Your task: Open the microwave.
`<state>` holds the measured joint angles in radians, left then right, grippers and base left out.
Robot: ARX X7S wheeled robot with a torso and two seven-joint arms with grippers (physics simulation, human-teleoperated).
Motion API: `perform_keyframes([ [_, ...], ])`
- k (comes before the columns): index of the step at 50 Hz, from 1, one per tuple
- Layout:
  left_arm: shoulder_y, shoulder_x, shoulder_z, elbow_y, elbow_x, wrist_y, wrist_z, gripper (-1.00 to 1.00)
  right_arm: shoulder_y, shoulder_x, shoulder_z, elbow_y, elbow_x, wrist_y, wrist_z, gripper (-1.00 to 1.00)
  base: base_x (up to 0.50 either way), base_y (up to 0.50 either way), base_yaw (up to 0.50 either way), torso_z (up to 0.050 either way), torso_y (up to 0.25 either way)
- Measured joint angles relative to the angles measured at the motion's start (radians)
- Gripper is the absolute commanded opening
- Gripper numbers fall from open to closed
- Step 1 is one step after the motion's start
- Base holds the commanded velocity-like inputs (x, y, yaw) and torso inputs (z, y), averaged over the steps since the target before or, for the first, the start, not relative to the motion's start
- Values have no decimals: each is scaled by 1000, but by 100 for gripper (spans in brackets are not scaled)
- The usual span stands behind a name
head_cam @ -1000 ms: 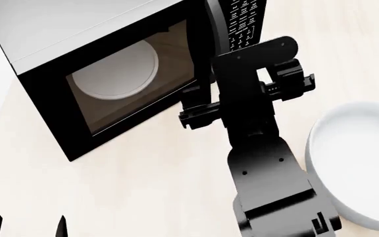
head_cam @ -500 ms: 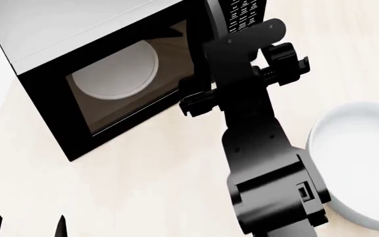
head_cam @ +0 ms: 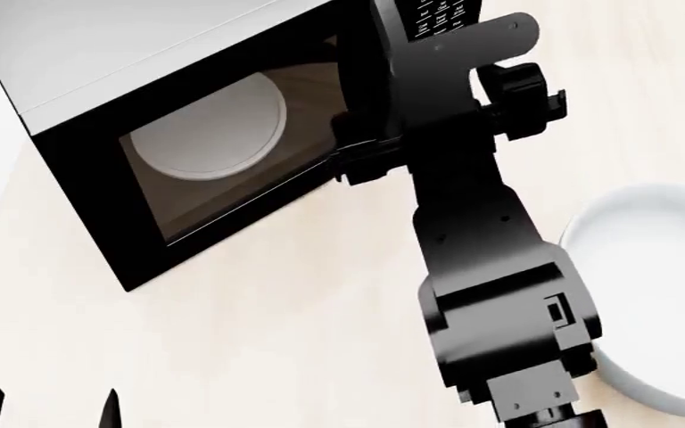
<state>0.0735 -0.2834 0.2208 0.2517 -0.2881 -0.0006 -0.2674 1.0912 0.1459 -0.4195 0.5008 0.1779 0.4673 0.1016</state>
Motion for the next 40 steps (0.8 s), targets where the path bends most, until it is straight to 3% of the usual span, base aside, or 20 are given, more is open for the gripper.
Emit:
perform_keyframes([
  [24,-2,-6,11,-4,-5,3,-5,100,47,-36,7,125,30,-67,-16,100,0,0,0,0,0],
  [25,-2,-6,11,-4,-5,3,-5,100,48,-37,6,126,31,-68,-16,-100,0,0,0,0,0],
  [40,-3,-11,16,-1,-7,4,-11,100,39,-34,-5,100,72,-57,-22,-100,0,0,0,0,0],
])
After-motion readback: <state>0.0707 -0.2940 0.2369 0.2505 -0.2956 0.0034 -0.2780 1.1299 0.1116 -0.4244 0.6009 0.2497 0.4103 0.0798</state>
